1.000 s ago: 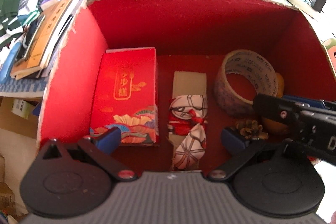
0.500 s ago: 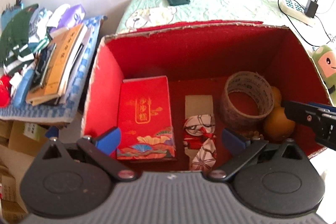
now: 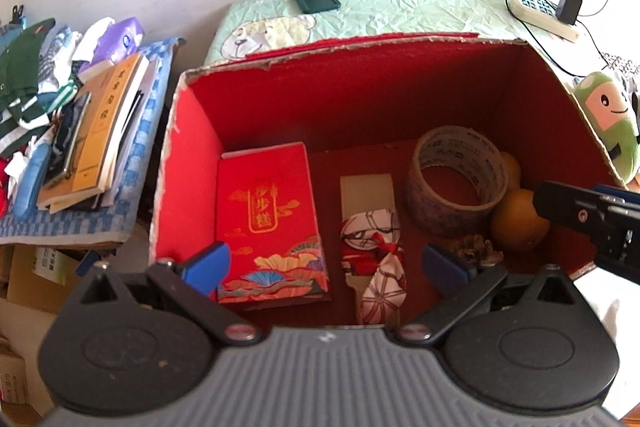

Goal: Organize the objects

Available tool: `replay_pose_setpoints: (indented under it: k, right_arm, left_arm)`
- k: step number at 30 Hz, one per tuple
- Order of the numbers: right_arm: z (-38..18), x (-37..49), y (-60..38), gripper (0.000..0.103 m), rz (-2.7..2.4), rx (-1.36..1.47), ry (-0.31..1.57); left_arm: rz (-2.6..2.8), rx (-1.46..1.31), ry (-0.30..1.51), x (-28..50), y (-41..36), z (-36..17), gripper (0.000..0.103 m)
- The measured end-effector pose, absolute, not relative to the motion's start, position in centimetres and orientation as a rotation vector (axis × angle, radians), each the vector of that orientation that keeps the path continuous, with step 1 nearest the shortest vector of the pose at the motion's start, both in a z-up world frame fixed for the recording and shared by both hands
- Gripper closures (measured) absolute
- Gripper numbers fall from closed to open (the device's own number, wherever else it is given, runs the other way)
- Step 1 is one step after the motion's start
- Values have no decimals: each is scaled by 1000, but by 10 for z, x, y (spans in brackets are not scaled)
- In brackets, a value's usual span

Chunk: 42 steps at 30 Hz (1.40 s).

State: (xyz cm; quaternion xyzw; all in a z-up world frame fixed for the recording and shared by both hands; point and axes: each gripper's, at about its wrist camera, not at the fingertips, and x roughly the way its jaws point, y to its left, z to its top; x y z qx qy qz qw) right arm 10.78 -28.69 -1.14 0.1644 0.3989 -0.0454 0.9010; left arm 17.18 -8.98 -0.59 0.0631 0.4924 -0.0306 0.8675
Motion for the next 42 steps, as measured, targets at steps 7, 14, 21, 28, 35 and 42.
replay_pose_setpoints:
  k: [7,14,21,28,35,42]
  right_arm:
    - [-14,104,-283,43,-89,349,826]
    - [-19,103,-286,44,-89,370,838]
    - [-20,103,-287,44,-76,362,842]
    - [-21,104,-288,44,-76,364,845]
    - [-9,102,-287,44,-86,336,813]
    - [8,88,-286,44,-122,310,763]
  left_arm:
    - [-79,121,1041,170,-91,-11,2]
    - [-81,128,1033,170,-93,-13,2]
    - [-103,91,1047,173,-89,-19,0]
    - [-111,100,1082,179,-90,-20,1]
    - [-67,119,980,176,-89,2,1]
    - [-75,126,925,164,-89,29,1]
